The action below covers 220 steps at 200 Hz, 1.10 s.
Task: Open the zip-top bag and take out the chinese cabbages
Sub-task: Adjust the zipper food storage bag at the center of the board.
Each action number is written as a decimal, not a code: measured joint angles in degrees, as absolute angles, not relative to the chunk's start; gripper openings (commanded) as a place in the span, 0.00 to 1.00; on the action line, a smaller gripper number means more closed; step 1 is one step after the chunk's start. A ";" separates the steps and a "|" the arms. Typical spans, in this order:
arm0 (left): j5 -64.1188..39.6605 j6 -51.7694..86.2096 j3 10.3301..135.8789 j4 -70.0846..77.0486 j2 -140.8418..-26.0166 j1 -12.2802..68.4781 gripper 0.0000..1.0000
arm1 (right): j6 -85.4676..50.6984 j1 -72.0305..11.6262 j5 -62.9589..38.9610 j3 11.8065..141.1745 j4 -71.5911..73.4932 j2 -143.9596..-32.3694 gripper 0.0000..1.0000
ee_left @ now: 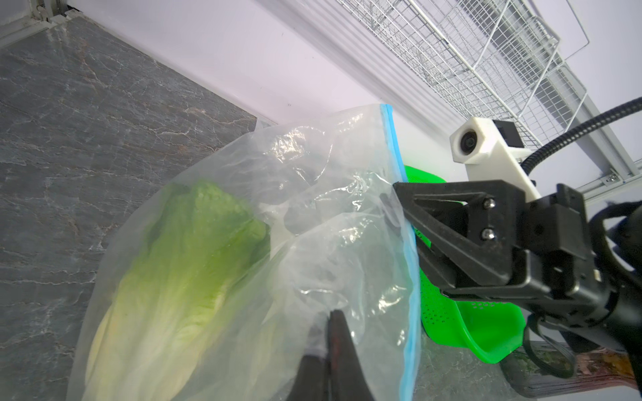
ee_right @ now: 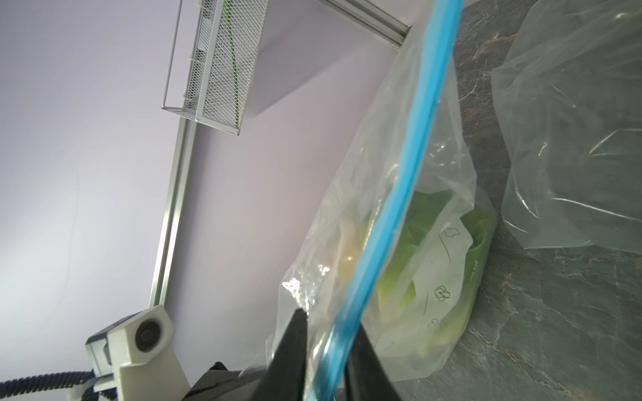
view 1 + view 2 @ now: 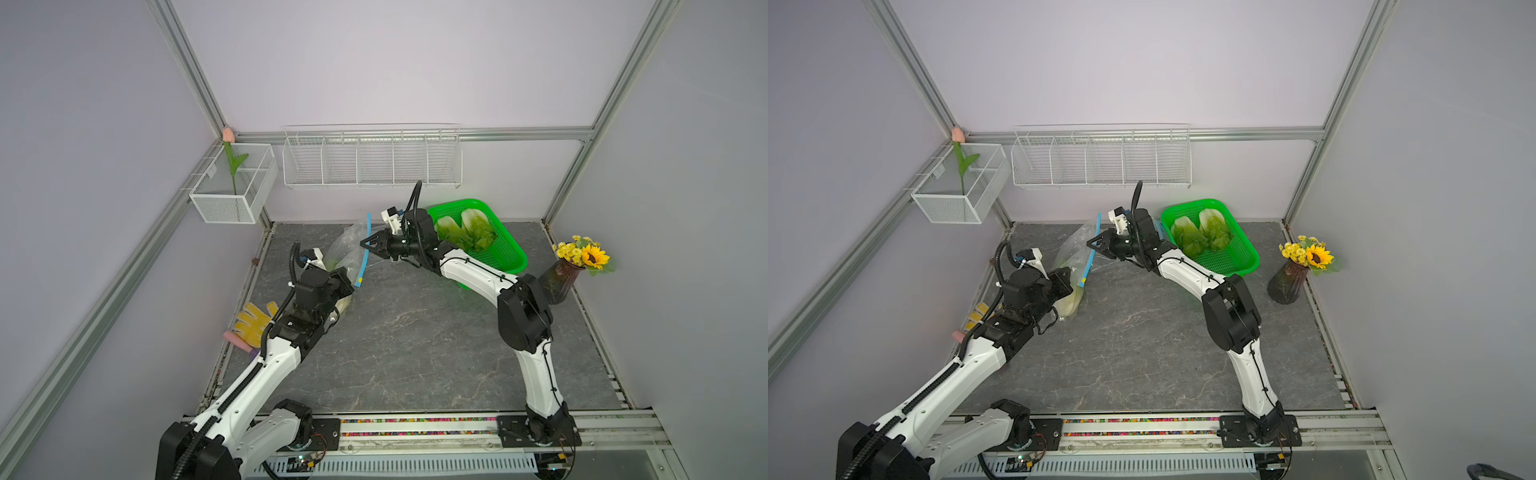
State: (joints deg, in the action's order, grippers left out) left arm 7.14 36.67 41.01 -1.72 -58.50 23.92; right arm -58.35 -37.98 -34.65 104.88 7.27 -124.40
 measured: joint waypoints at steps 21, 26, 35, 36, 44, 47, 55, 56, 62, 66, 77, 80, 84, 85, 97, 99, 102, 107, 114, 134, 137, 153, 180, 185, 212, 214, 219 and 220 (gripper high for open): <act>7.33 35.44 40.77 -1.43 -58.35 23.92 0.15 | -58.00 -37.98 -34.72 104.77 7.14 -124.40 0.08; 7.42 34.87 40.60 -1.28 -58.15 23.92 0.23 | -57.84 -37.98 -34.59 104.49 7.18 -124.29 0.08; 7.73 34.41 40.16 -0.93 -57.63 23.92 0.38 | -57.54 -37.98 -34.33 103.70 7.16 -123.90 0.09; 7.73 34.28 40.12 -1.02 -57.56 23.92 0.39 | -57.47 -37.98 -34.28 103.53 7.11 -123.76 0.09; 7.75 32.97 39.83 -0.89 -56.90 23.92 0.49 | -56.99 -37.98 -33.82 102.32 7.09 -123.00 0.09; 7.88 33.19 39.79 -0.89 -56.73 23.92 0.53 | -56.88 -37.98 -33.78 101.78 7.09 -122.65 0.09; 8.12 32.38 39.70 -0.86 -56.03 23.92 0.61 | -56.38 -37.98 -33.15 100.12 6.90 -121.38 0.09; 8.08 32.21 39.70 -0.89 -55.96 23.92 0.61 | -56.31 -37.98 -33.08 99.98 6.85 -121.27 0.08; 8.34 31.57 39.64 -0.86 -55.29 23.94 0.66 | -55.94 -37.98 -32.49 98.45 6.70 -119.96 0.07; 8.51 30.63 39.62 -0.95 -54.76 23.97 0.68 | -55.79 -37.98 -31.88 97.32 6.83 -119.00 0.07; 8.95 29.06 39.59 -0.93 -53.28 23.99 0.73 | -55.48 -38.04 -30.04 92.90 7.38 -115.33 0.07; 9.10 28.69 39.59 -1.06 -52.90 24.01 0.73 | -55.48 -38.04 -29.50 91.74 7.62 -114.32 0.07; 9.21 28.21 39.59 -1.06 -52.34 24.03 0.74 | -55.27 -38.13 -28.29 89.56 8.03 -112.51 0.07; 9.28 27.83 39.59 -1.04 -52.07 24.05 0.75 | -55.24 -38.15 -28.03 89.19 8.08 -112.14 0.07; 9.89 25.96 39.59 -1.28 -50.15 24.23 0.77 | -54.74 -38.48 -24.93 83.90 8.40 -107.09 0.07; 9.96 25.50 39.59 -1.28 -49.89 24.27 0.77 | -54.63 -38.59 -24.03 82.96 8.40 -106.00 0.07; 10.17 24.88 39.59 -1.34 -49.36 24.38 0.78 | -54.46 -38.72 -23.33 81.80 8.49 -104.75 0.07; 10.37 23.86 39.59 -1.30 -48.58 24.47 0.79 | -54.13 -39.00 -21.76 79.92 8.43 -102.48 0.07; 10.68 22.46 39.59 -1.28 -47.62 24.56 0.80 | -53.56 -39.33 -19.90 77.84 8.23 -99.77 0.07; 10.74 18.68 39.79 -0.78 -46.59 24.82 0.85 | -51.99 -40.56 -14.11 72.66 7.40 -91.94 0.07; 10.72 18.31 39.92 -0.73 -46.70 24.82 0.86 | -51.72 -40.69 -13.45 72.05 7.18 -90.91 0.07; 10.59 15.94 41.54 -0.69 -48.86 25.04 0.92 | -50.50 -41.04 -8.88 69.28 5.63 -85.45 0.07; 9.15 13.67 44.23 1.85 -53.67 25.93 0.93 | -49.19 -41.01 -1.93 65.32 3.42 -78.43 0.08; 8.73 13.17 44.45 2.76 -54.48 26.37 0.93 | -48.97 -41.01 -0.78 64.93 2.81 -77.58 0.08; 4.49 7.97 45.19 5.69 -58.19 30.15 0.93 | -48.18 -40.95 5.10 64.51 0.34 -75.16 0.11; 4.38 7.51 45.21 5.87 -58.37 30.48 0.93 | -48.12 -40.93 5.52 64.51 0.25 -75.05 0.11; 3.49 6.00 45.28 6.35 -58.96 31.81 0.93 | -48.12 -40.84 6.55 64.49 0.03 -74.89 0.11; 3.42 5.78 45.28 6.44 -59.02 31.99 0.93 | -48.16 -40.84 6.70 64.49 -0.01 -74.89 0.11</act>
